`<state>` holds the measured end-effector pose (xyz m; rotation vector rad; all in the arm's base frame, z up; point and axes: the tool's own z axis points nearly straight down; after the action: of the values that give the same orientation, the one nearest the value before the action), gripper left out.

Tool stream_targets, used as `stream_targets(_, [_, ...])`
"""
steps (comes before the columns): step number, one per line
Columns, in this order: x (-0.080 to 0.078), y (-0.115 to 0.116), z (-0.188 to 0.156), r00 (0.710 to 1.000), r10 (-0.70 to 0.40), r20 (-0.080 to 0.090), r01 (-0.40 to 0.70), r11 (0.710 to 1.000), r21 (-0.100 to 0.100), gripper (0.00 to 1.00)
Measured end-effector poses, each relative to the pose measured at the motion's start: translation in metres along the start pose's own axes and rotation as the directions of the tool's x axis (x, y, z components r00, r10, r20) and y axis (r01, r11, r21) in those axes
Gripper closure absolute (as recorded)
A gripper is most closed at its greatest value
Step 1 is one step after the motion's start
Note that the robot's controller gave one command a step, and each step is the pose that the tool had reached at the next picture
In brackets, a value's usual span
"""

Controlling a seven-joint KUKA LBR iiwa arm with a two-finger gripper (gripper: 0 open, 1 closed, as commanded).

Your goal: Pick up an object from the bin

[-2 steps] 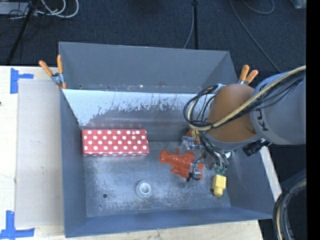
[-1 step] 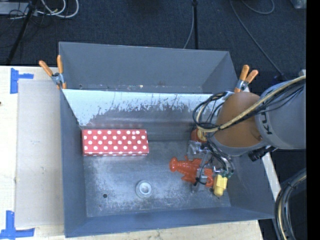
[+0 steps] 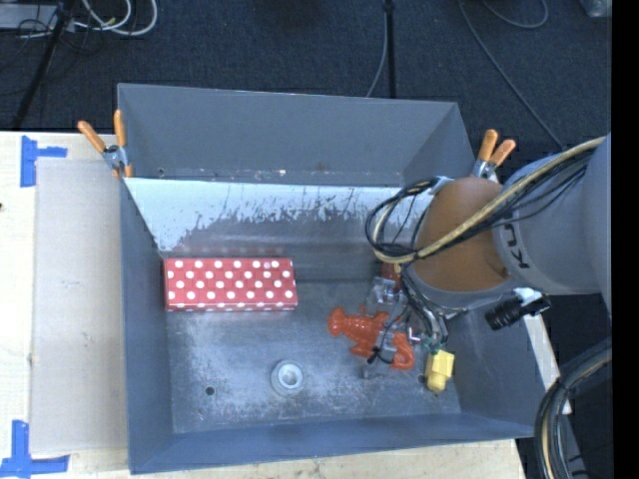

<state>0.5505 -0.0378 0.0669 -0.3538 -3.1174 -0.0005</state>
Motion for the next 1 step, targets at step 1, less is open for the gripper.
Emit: stream_targets(1, [0.0290,-0.0062,-0.0024,0.999,-0.038,-0.005,0.038,0.999,-0.008,0.00])
